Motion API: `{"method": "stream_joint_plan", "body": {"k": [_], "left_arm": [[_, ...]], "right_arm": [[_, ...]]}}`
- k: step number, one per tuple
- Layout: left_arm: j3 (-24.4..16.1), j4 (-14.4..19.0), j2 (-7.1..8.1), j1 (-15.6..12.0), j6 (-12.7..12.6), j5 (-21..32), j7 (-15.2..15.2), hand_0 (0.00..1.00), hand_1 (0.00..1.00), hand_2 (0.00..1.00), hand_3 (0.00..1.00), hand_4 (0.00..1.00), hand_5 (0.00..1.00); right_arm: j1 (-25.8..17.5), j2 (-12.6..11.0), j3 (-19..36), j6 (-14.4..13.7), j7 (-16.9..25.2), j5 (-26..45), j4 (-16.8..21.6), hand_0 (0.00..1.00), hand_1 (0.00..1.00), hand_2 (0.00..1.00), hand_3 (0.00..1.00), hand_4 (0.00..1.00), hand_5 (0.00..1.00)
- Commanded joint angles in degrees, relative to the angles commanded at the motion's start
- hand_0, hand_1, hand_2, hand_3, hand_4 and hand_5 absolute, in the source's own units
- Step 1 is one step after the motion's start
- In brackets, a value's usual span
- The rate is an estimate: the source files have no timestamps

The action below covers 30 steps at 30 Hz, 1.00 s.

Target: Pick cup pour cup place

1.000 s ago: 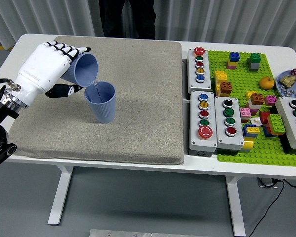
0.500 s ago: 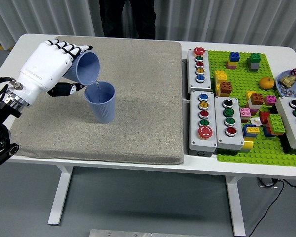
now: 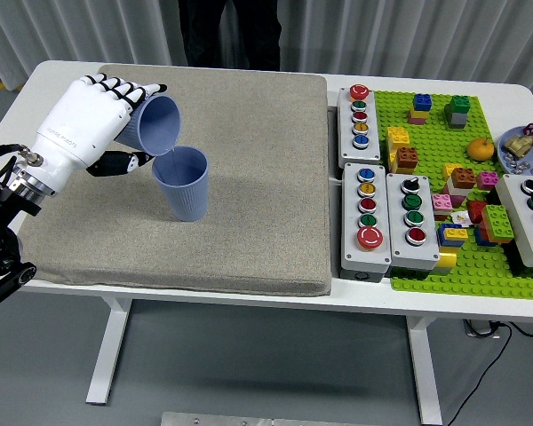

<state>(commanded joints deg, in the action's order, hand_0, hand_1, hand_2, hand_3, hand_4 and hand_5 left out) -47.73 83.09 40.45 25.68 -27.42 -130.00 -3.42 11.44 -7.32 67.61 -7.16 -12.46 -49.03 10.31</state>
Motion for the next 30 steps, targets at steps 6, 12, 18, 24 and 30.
{"method": "stream_joint_plan", "body": {"k": [6,12,18,24,30], "left_arm": [[0.7,-0.1,0.14,0.2,-0.5,0.0,-0.4,0.42,0.52,0.671,0.678,0.553,0.002],[0.7,-0.3,0.05,0.2,-0.6,0.0,-0.2,0.42,0.52,0.668,0.679,0.548,0.002],[1.0,-0.2,0.1,0.3,-0.9,0.0,-0.4,0.42,0.52,0.67,0.675,0.542,0.002],[1.6,-0.3,0.18,0.4,-2.5,0.0,-1.2,0.424,0.521,0.669,0.672,0.534,0.002],[1.4,-0.5,0.04,0.4,-3.1,0.0,-0.6,0.428,0.524,0.669,0.669,0.53,0.002]], "right_arm": [[0.0,0.0,0.0,0.0,0.0,0.0,0.0,0.742,0.713,0.733,0.647,0.22,0.424],[-0.1,0.0,0.0,-0.1,0.0,0.1,0.0,0.742,0.714,0.733,0.65,0.219,0.426],[-0.2,0.1,-0.1,0.0,0.0,0.0,0.0,0.742,0.714,0.733,0.65,0.219,0.427],[-0.4,0.1,0.0,0.0,0.0,-0.1,0.0,0.742,0.714,0.734,0.65,0.219,0.427],[-0.2,0.1,-0.1,-0.1,0.0,0.0,0.0,0.742,0.714,0.734,0.65,0.219,0.427]]}}
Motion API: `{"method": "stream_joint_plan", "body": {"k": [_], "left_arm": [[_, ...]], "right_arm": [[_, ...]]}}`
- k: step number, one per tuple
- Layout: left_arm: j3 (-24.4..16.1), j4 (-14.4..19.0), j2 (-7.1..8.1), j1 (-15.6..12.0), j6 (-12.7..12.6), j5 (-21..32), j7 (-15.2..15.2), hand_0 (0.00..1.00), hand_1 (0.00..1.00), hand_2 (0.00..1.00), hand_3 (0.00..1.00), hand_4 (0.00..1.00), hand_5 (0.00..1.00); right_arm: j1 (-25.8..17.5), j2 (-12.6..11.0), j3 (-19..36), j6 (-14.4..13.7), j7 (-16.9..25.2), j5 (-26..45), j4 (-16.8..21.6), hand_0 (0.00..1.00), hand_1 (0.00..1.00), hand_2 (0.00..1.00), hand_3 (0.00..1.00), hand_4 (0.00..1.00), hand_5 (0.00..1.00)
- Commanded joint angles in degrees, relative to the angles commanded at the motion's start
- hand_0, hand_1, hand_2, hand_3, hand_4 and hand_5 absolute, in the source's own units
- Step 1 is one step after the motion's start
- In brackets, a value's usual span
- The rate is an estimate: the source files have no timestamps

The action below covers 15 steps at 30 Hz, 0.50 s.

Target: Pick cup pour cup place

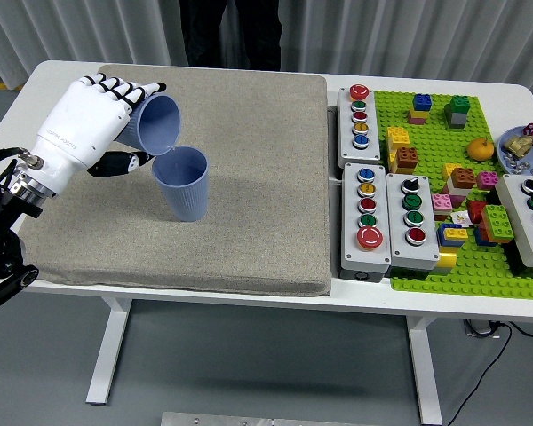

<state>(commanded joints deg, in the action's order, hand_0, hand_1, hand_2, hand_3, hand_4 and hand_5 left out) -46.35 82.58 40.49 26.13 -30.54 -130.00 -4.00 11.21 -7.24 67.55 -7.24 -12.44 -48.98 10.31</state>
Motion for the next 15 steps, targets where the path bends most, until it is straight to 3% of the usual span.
{"method": "stream_joint_plan", "body": {"k": [11,15], "left_arm": [[-2.2,-0.1,-0.9,-1.1,0.1,0.0,3.9,0.426,0.52,0.668,0.667,0.524,0.002],[-4.6,-1.3,-1.93,-2.2,1.5,5.7,7.8,0.425,0.519,0.667,0.664,0.525,0.002]], "right_arm": [[0.1,0.0,-0.1,0.0,0.0,0.1,0.0,0.743,0.713,0.733,0.649,0.218,0.427],[0.1,0.0,-0.1,0.0,0.1,0.1,0.0,0.743,0.714,0.733,0.649,0.218,0.425]]}}
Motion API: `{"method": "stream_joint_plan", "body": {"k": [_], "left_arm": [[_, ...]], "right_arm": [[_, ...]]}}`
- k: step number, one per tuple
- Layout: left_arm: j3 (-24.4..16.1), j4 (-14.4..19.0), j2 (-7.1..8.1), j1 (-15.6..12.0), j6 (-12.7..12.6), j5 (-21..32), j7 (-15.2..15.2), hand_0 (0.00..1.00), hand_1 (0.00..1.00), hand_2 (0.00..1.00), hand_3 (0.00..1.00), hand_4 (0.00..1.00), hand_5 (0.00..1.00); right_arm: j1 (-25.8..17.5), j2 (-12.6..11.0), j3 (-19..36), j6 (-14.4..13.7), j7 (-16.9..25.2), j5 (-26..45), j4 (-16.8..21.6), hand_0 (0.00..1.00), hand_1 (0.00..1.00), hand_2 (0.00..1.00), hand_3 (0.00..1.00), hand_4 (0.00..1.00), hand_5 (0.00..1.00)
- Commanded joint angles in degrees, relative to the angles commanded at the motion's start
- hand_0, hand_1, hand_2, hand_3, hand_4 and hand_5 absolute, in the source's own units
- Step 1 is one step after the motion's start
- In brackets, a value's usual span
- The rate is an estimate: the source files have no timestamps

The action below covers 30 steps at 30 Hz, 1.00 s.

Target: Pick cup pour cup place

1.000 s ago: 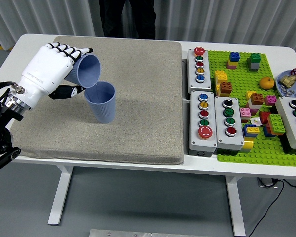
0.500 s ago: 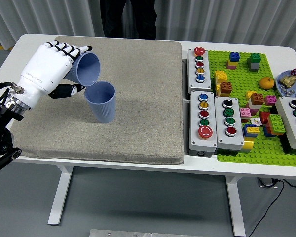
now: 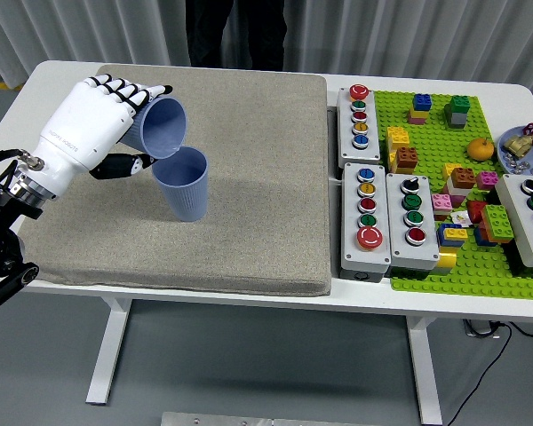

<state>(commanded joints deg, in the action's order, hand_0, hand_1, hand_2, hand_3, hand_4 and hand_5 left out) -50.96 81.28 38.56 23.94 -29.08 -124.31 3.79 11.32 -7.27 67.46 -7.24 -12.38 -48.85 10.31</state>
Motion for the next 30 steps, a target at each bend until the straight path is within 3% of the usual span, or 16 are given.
{"method": "stream_joint_plan", "body": {"k": [8,19,22,23,26,30], "left_arm": [[-4.7,-1.1,-2.3,-1.7,2.9,17.7,4.6,0.427,0.519,0.66,0.663,0.521,0.002],[-10.5,-4.2,-5.73,-4.5,11.6,44.1,8.1,0.43,0.519,0.653,0.66,0.51,0.002],[-11.6,-5.6,-7.29,-5.1,14.7,51.2,9.0,0.43,0.519,0.653,0.66,0.51,0.002],[-12.5,-6.7,-8.42,-5.6,15.9,53.8,9.4,0.434,0.52,0.653,0.659,0.509,0.002],[-13.4,-8.6,-10.23,-6.2,16.3,60.9,10.5,0.434,0.52,0.653,0.659,0.509,0.002],[-14.2,-11.9,-13.02,-7.0,13.9,70.6,13.9,0.453,0.524,0.64,0.641,0.509,0.002]], "right_arm": [[-0.1,0.1,0.1,0.1,-0.1,-0.3,0.0,0.743,0.714,0.733,0.649,0.218,0.424],[-0.9,0.4,0.2,0.2,-0.3,-1.3,0.0,0.743,0.713,0.732,0.648,0.218,0.424],[-0.9,0.4,0.3,0.2,-0.4,-1.6,0.0,0.743,0.713,0.732,0.648,0.218,0.424],[-0.9,0.4,0.3,0.3,-0.4,-1.7,0.0,0.742,0.713,0.732,0.648,0.218,0.423],[-0.8,0.4,0.3,0.2,-0.3,-1.6,0.0,0.742,0.713,0.732,0.648,0.218,0.423],[-0.7,0.5,0.3,0.2,-0.3,-1.5,0.0,0.743,0.713,0.733,0.647,0.218,0.423]]}}
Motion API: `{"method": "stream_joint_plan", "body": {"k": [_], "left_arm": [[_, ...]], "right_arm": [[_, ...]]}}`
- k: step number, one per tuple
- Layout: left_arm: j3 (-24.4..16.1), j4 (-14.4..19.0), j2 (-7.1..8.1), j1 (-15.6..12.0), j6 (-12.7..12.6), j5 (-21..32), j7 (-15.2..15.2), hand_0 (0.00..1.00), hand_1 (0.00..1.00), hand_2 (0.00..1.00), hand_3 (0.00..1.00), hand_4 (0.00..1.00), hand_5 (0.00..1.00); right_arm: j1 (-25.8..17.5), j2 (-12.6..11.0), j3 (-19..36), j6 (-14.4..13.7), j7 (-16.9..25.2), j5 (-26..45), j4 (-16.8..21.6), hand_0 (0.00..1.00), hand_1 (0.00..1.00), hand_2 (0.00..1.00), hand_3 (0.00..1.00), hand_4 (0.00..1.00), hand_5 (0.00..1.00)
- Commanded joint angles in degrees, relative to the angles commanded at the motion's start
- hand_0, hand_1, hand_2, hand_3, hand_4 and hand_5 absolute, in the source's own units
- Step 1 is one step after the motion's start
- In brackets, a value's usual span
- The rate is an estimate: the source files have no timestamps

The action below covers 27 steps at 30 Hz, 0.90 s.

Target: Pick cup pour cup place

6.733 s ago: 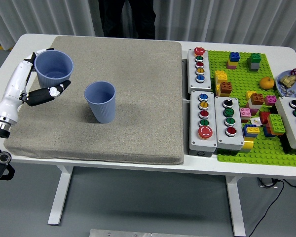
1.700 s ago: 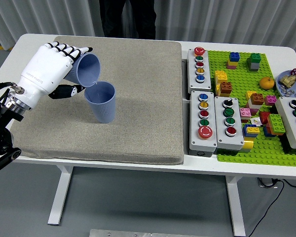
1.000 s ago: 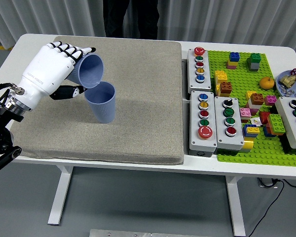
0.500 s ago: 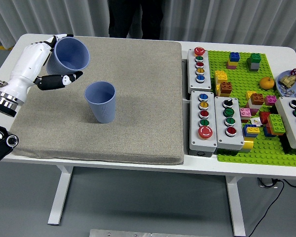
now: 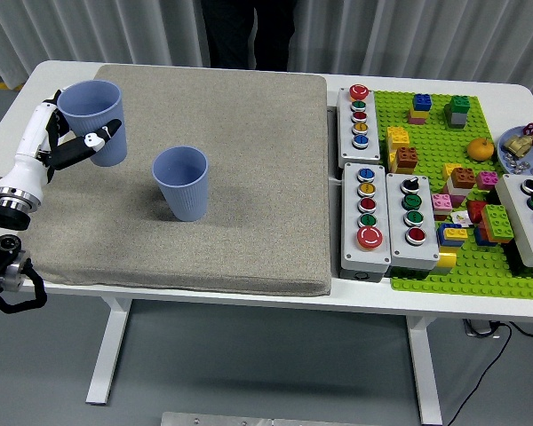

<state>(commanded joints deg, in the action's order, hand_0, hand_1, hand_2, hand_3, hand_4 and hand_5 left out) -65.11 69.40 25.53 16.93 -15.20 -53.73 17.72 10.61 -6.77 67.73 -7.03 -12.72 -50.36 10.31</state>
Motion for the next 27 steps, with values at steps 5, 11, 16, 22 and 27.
{"method": "stream_joint_plan", "body": {"k": [5,11,16,22,27], "left_arm": [[-0.8,-2.6,-3.27,-0.6,-4.9,4.4,5.2,0.458,0.529,0.641,0.637,0.509,0.002],[-0.8,-4.8,-6.85,-2.0,-9.5,0.3,7.6,0.475,0.54,0.644,0.642,0.509,0.002],[-0.1,-7.5,-8.82,-2.8,-12.3,-4.4,9.5,0.475,0.54,0.644,0.642,0.509,0.002],[0.2,-11.1,-11.28,-2.7,-14.1,-3.8,12.0,0.486,0.545,0.644,0.641,0.509,0.002],[-0.2,-13.0,-12.62,-2.9,-14.7,-2.7,13.0,0.488,0.555,0.645,0.64,0.51,0.002]], "right_arm": [[0.1,0.2,0.0,0.0,-0.1,-0.2,0.0,0.743,0.713,0.733,0.647,0.217,0.428],[0.4,0.3,0.0,0.1,-0.1,-0.4,0.0,0.743,0.712,0.734,0.647,0.216,0.425],[0.6,0.2,0.0,0.1,-0.1,-0.3,0.0,0.743,0.712,0.734,0.647,0.216,0.425],[0.6,0.2,0.0,0.1,-0.1,-0.5,0.0,0.743,0.713,0.733,0.647,0.216,0.428],[0.6,0.3,0.1,0.1,-0.1,-0.6,0.0,0.743,0.713,0.733,0.648,0.216,0.427]]}}
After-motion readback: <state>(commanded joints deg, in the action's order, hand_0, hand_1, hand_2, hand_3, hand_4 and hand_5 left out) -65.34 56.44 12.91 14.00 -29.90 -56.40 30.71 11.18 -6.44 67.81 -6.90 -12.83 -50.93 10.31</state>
